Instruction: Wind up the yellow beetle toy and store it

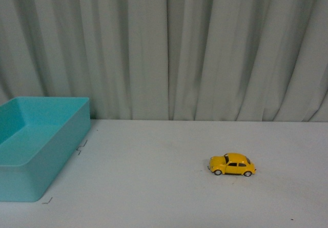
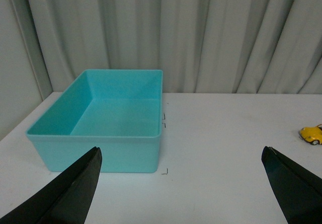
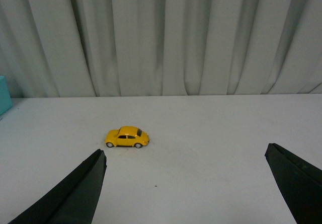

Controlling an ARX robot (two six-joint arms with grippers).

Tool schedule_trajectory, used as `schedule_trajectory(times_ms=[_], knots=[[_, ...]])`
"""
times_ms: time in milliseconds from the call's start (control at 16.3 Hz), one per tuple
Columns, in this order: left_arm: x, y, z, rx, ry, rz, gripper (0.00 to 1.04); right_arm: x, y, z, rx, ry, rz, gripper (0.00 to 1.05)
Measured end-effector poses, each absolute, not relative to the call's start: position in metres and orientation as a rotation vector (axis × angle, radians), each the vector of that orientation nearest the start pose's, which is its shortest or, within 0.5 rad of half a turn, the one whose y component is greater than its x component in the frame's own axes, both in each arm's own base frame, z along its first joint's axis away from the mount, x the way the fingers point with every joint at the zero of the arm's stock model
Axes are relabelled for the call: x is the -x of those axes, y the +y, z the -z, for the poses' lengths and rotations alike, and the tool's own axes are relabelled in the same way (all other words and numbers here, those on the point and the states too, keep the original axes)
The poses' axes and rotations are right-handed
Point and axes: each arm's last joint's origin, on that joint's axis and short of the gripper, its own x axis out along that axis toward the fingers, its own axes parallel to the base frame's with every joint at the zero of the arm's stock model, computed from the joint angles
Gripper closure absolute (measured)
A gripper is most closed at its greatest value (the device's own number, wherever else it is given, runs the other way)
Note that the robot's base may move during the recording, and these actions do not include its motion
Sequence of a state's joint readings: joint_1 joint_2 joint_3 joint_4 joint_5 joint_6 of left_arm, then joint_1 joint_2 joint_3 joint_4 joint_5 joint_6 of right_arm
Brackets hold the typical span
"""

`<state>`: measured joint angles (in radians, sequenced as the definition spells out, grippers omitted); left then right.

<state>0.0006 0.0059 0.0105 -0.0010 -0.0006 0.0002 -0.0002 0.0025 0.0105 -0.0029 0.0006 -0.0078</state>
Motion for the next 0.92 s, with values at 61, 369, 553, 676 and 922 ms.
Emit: schedule_trajectory(times_ms=[61,369,553,676,922], knots=[[-0.0974,0.0001,-0.1666,0.0,-0.005,-0.001,0.07,-0.0973,0.0,-0.1668,0.008,-0.007,0.0,0.07],[-0.0974,0.0001,-0.1663,0.0,-0.002,-0.001,0.07,-0.0973,0.0,-0.1665,0.008,-0.004,0.0,0.07],[-0.0974,0.0001,-0.1663,0.0,-0.001,-0.001,0.07,-0.0973,0.0,-0.1665,0.008,-0.004,0.0,0.07],[-0.0974,0.0001,-0.1663,0.0,-0.002,-0.001,0.07,-0.0973,0.0,-0.1665,0.008,-0.004,0.0,0.07],[-0.0974,0.0001,-0.1663,0.0,-0.002,-0.001,0.07,-0.0973,0.0,-0.1665,0.008,-0.004,0.001,0.07]])
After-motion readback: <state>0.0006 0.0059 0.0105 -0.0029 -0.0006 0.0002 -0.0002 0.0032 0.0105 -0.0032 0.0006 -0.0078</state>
